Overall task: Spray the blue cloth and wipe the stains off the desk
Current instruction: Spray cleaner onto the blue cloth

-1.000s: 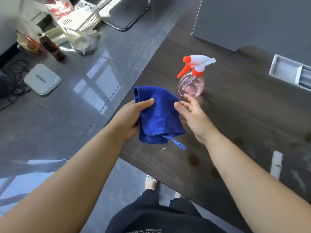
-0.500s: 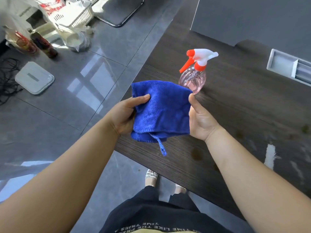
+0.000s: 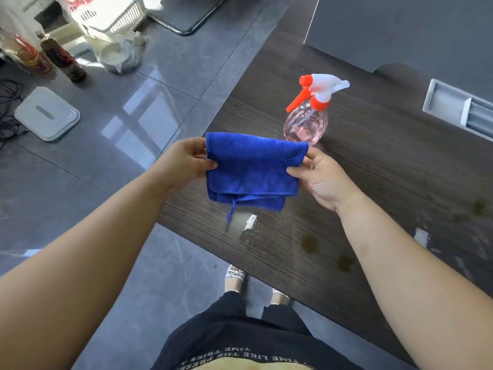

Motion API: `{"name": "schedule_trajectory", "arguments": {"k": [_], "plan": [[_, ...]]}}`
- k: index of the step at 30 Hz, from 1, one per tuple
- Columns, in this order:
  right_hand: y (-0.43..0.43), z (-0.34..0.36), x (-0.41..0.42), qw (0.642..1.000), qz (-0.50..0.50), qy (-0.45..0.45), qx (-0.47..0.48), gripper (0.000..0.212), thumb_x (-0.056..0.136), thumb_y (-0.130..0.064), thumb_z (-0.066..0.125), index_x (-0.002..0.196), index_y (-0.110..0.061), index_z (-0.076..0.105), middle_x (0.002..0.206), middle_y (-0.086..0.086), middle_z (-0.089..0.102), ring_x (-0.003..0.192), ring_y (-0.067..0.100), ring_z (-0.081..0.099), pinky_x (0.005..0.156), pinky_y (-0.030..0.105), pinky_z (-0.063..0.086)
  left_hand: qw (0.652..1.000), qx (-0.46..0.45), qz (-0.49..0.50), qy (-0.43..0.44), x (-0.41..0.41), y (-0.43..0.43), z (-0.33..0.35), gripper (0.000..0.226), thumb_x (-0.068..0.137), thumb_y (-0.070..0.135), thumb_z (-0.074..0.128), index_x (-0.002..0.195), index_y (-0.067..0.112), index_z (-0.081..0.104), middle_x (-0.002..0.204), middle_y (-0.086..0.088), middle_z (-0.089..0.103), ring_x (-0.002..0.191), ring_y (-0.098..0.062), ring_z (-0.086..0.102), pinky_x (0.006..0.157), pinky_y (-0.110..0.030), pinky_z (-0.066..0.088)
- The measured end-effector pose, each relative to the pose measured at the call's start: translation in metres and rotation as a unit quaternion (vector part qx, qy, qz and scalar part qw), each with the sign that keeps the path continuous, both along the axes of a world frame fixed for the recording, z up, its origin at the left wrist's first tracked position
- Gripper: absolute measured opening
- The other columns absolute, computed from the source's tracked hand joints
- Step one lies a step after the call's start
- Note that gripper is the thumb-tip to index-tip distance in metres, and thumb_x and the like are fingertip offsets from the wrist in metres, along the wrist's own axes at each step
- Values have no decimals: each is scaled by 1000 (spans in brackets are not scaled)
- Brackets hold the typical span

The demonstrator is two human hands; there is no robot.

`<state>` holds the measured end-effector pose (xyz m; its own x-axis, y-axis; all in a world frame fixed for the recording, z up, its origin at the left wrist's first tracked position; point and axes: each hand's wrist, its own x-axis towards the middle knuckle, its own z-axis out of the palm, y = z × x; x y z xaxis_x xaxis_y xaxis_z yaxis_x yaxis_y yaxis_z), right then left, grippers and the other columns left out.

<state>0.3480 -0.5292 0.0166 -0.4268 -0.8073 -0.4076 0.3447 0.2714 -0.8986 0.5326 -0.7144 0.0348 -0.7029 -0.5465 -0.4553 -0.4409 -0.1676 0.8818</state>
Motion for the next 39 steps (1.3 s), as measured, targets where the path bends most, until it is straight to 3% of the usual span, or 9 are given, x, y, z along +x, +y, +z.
{"name": "schedule_trajectory", "arguments": {"k": [2, 6, 13, 18, 22, 27, 31, 35, 39], "plan": [[3, -8, -1, 986, 36, 156, 38, 39, 88, 8, 54, 100, -28, 65, 103, -2, 67, 101, 12, 62, 89, 30, 51, 998, -55, -12, -26, 2, 1, -5, 33, 84, -15, 51, 107, 6, 62, 91, -1, 65, 72, 1, 66, 66, -9, 52], [12, -27, 4, 855, 183, 479, 78, 38, 85, 9, 51, 94, -19, 75, 114, 3, 60, 107, 19, 57, 97, 29, 42, 941, -278, -147, -127, 9, 5, -26, 50, 79, -19, 37, 95, 13, 73, 117, -4, 57, 103, -12, 53, 78, -5, 35], [8, -28, 21, 816, 178, 541, 105, 20, 86, -22, 64, 103, -16, 70, 136, 1, 48, 122, 19, 40, 100, 25, 29, 868, -405, -214, -192, 14, 18, -32, 39, 83, 17, 43, 113, 21, 67, 137, -5, 47, 130, -27, 37, 106, -36, 32], [-5, -38, 28, 767, 231, 576, 164, 25, 83, -25, 67, 109, -20, 68, 132, -5, 48, 121, 18, 39, 96, 38, 40, 768, -533, -299, -191, 12, 47, -40, 39, 75, 32, 41, 90, 18, 75, 99, -7, 68, 89, -32, 64, 80, -38, 51], [-7, -46, 21, 801, 169, 553, 155, 21, 80, -24, 71, 101, -19, 71, 125, -3, 54, 115, 20, 45, 95, 36, 41, 763, -491, -347, -237, 15, 61, -51, 60, 80, 46, 33, 117, 11, 64, 118, -13, 63, 100, -32, 63, 82, -39, 52], [-14, -25, -18, 886, -253, 364, 134, 51, 77, -21, 73, 120, -10, 50, 121, 0, 42, 108, 15, 48, 97, 35, 45, 772, -482, -304, -283, -10, 63, -54, 68, 93, 57, 23, 149, 20, 13, 154, -5, 13, 137, -25, 17, 111, -34, 19], [-36, -1, -59, 930, -185, 288, 133, 73, 83, -25, 67, 144, -19, 28, 149, -1, 32, 134, 11, 32, 109, 27, 27, 782, -461, -293, -300, -33, 58, -47, 66, 94, 55, 28, 148, 21, 15, 152, -7, 16, 135, -29, 20, 107, -35, 25], [-47, 10, -72, 944, -109, 299, 90, 33, 83, -16, 65, 114, -16, 58, 113, 1, 64, 102, 11, 59, 97, 35, 47, 798, -437, -287, -299, -35, 55, -43, 66, 92, 56, 33, 147, 22, 18, 151, -5, 18, 136, -29, 19, 108, -35, 26], [-43, 9, -79, 921, -124, 355, 99, 42, 65, -28, 83, 99, -16, 60, 105, 5, 64, 93, 15, 59, 85, 31, 49, 828, -411, -263, -275, -33, 52, -43, 61, 91, 53, 40, 143, 24, 28, 150, -2, 22, 136, -26, 19, 108, -35, 27]]}}
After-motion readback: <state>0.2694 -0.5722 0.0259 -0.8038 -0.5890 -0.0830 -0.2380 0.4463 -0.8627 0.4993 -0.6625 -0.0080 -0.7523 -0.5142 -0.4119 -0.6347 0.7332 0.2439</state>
